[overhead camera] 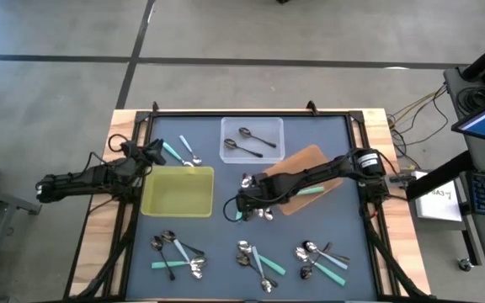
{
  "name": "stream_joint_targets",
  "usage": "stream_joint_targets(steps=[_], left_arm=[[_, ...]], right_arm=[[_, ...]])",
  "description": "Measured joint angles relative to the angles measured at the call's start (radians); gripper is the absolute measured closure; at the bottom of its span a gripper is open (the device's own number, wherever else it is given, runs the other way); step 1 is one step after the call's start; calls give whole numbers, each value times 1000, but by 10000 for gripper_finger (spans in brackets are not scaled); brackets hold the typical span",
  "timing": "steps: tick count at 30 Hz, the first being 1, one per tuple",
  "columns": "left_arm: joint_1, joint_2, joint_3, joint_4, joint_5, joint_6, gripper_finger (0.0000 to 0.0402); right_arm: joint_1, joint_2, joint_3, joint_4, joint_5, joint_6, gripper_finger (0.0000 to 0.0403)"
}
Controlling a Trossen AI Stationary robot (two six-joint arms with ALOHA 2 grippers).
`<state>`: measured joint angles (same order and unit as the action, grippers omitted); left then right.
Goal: Sort silverware by color (type)
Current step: Put the blue spoon into the yellow bin
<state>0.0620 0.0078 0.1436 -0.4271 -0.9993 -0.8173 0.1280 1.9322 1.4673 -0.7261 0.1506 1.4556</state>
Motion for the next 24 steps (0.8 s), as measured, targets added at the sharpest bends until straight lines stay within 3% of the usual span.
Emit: stream_joint_targets(steps=[13,24], left_arm=[[0,1,0,0,0,0,313],[0,1,0,0,0,0,313]], right_arm=[[0,-163,2,20,244,-83,392],[0,-222,2,70,327,-182,392]])
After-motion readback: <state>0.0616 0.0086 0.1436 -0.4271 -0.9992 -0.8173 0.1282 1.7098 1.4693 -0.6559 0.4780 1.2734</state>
